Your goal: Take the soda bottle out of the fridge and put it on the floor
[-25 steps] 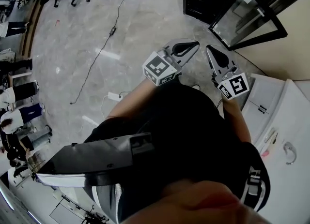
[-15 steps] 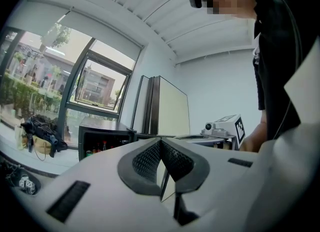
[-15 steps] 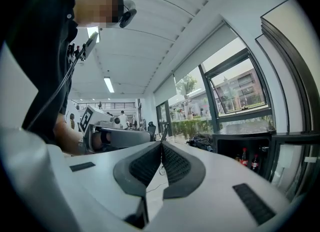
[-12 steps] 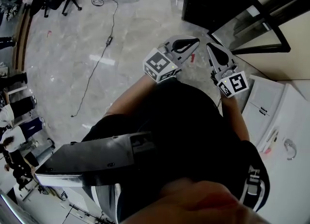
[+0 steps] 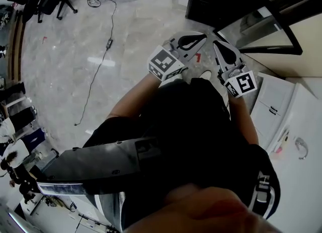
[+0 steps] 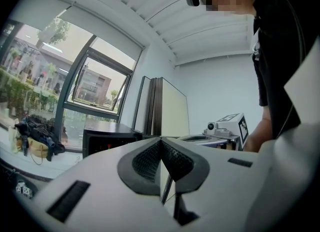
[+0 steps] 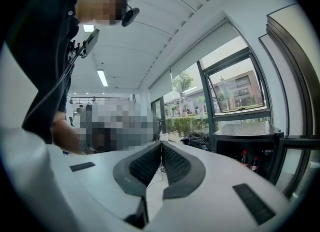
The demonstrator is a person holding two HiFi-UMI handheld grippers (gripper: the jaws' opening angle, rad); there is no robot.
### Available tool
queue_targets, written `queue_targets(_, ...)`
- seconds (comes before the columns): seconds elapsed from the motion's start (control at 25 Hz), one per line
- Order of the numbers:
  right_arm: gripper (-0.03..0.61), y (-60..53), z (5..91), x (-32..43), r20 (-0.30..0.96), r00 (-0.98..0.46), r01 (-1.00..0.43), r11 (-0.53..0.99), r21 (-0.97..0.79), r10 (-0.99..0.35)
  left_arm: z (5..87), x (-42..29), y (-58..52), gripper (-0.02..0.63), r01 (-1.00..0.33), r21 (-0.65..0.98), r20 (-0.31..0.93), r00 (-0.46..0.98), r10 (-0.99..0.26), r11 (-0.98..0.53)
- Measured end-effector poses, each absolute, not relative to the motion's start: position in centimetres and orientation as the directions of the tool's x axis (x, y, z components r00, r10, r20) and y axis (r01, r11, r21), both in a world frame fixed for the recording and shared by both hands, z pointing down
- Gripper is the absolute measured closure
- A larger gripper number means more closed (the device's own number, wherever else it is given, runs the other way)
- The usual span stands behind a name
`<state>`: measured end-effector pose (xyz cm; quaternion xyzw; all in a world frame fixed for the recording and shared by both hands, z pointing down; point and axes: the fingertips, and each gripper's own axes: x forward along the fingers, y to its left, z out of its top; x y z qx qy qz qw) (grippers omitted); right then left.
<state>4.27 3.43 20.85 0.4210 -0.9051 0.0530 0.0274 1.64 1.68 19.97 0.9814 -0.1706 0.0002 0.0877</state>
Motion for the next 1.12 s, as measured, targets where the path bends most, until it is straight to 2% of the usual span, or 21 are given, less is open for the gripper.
queue_targets(0.44,0.565,-3.7,22.7,10.2,0.082,-0.59,-0.807,0.586,-0.074,-0.803,22.1,5.6,-3.6,0.613,-0.406,0.173,0.127,0.913,-0.389,-0.897)
queue_targets(0.88,0.565,-17.9,26.9,19.8,0.06,-0.561,-0.828,0.557,-0.071,-0.826,25.7,13.8,-15.0,0.613,-0.5,0.12,0.104,0.865,-0.49,-0.857)
queue_targets(1.12,0.563,-24.8,32.8,21.7,0.092,-0.501,-0.864,0.494,-0.096,-0.86,29.3,15.9,-20.9,0.613,-0.561,0.103,0.115,0.827,-0.55,-0.821)
